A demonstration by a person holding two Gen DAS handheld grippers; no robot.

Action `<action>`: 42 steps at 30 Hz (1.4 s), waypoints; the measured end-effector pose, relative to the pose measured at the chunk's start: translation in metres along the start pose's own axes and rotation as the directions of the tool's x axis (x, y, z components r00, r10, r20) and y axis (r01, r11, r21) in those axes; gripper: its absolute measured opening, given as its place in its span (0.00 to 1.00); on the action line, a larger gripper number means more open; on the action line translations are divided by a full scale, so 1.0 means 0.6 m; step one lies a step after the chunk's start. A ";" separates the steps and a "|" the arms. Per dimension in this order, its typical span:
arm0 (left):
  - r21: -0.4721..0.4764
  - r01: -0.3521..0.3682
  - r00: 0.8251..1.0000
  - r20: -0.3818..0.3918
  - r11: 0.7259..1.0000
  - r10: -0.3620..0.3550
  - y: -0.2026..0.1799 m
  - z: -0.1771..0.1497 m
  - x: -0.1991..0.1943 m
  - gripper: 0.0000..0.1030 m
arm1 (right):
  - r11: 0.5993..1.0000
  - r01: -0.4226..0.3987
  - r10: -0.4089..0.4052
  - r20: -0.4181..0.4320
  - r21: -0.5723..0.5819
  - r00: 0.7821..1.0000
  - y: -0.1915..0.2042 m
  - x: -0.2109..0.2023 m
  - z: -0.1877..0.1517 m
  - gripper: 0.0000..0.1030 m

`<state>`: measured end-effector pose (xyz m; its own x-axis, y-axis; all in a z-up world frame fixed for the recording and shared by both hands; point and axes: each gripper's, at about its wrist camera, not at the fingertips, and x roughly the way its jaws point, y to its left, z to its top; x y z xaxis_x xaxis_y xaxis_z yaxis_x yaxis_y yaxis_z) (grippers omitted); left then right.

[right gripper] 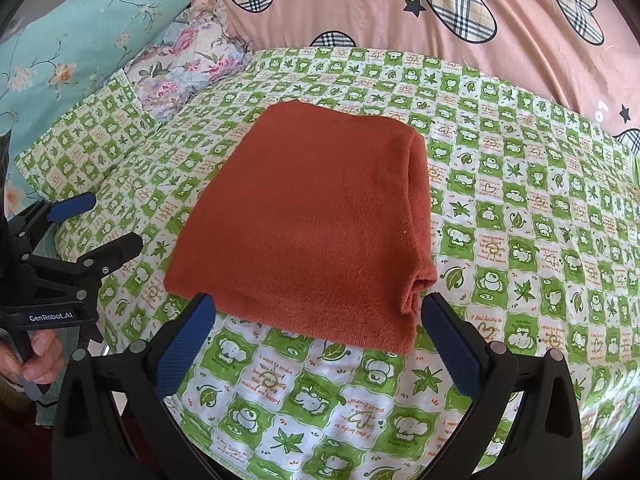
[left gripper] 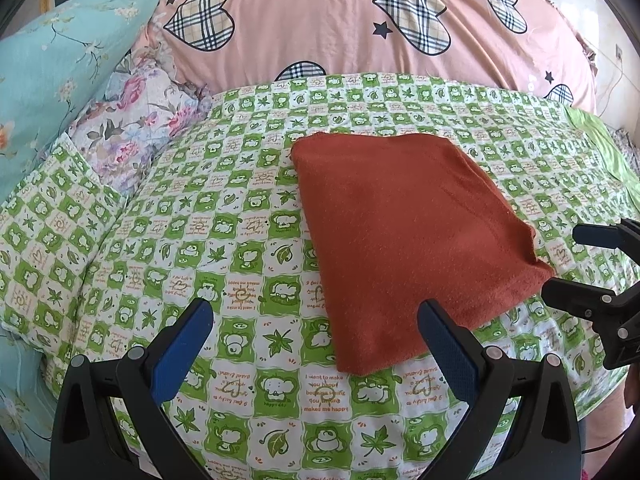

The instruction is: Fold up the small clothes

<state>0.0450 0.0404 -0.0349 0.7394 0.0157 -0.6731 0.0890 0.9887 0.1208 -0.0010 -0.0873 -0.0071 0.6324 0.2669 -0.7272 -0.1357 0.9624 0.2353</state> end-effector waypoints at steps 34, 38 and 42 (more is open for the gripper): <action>0.004 0.019 1.000 -0.014 1.000 -0.019 -0.004 0.006 0.009 0.99 | 1.000 -0.001 0.001 -0.026 -0.005 1.000 -0.013 0.014 -0.006 0.99; 0.002 0.020 1.000 -0.016 1.000 -0.020 -0.004 0.005 0.010 0.99 | 1.000 -0.003 0.002 -0.029 -0.003 1.000 -0.011 0.016 -0.006 1.00; 0.004 0.022 0.999 -0.023 1.000 -0.022 -0.005 0.004 0.014 0.99 | 1.000 0.001 -0.001 -0.030 0.000 1.000 -0.011 0.017 -0.007 0.99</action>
<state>0.0526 0.0371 -0.0389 0.7218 -0.0028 -0.6921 0.1083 0.9881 0.1090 0.0033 -0.0906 -0.0188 0.6090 0.2677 -0.7467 -0.1353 0.9626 0.2348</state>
